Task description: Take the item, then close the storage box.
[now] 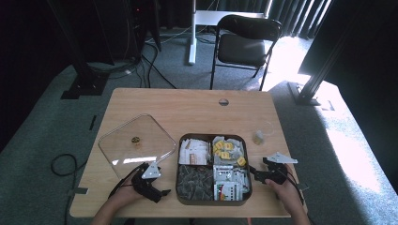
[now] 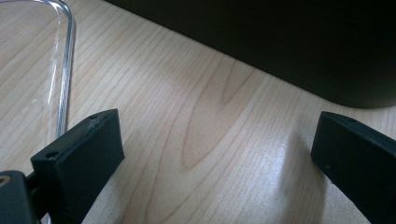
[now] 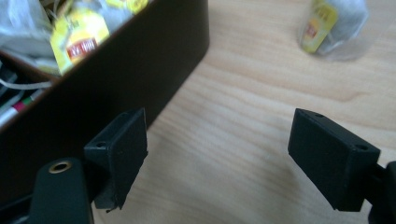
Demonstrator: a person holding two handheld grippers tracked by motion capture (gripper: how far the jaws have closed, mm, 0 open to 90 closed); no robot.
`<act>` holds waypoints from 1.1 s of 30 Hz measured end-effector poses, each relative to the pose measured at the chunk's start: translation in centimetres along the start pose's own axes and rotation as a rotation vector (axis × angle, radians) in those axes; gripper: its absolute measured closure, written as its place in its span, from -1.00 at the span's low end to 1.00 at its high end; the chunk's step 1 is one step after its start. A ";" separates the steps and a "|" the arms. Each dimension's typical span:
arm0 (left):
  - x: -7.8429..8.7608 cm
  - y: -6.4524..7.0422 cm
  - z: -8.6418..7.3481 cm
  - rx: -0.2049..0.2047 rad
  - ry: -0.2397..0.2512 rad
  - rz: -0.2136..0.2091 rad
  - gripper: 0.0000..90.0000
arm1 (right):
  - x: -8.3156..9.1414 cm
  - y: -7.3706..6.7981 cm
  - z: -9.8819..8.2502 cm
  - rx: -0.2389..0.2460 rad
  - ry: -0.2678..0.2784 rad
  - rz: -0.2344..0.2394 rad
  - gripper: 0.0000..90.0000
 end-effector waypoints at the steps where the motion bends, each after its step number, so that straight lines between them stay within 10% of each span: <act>1: 0.0 0.0 0.0 0.000 0.000 0.000 -0.95 | 0.0 0.0 0.0 0.004 -0.010 -0.002 -0.57; 33: 0.1 -0.1 0.2 0.032 -0.008 -0.001 -0.89 | -0.7 -0.7 -0.1 0.073 -0.098 -0.046 -0.73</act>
Point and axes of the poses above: each handheld gripper's, and its own axes: x roughly backward along the jaws, z roughly out of its top, y roughly to its right, the point moved 3 cm from there along -x, roughly forward along the jaws
